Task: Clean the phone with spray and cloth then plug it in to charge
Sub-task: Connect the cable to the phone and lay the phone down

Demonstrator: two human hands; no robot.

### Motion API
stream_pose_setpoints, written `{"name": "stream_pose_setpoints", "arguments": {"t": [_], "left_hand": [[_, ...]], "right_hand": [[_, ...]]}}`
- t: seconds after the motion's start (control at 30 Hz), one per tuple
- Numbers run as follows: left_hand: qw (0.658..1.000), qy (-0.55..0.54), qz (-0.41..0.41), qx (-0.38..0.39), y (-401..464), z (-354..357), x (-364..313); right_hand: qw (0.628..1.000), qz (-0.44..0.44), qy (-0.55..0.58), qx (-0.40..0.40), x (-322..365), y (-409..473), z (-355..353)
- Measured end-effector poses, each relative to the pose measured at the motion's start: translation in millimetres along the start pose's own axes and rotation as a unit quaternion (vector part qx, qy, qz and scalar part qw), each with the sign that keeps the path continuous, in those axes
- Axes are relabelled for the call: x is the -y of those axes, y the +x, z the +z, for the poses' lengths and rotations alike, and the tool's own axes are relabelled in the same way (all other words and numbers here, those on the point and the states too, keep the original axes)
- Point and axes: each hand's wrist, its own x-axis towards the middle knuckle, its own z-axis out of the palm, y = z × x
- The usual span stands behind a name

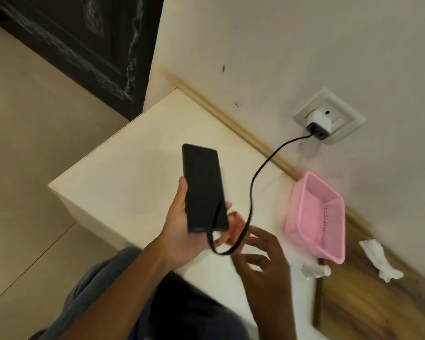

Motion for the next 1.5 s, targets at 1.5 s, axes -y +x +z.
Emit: {"name": "stream_pose_setpoints", "arguments": {"t": [1.5], "left_hand": [[0.994,-0.059,-0.096,-0.011,16,3,1]], "right_hand": [[0.935,-0.040,-0.060,-0.348,68,227,-46]]}}
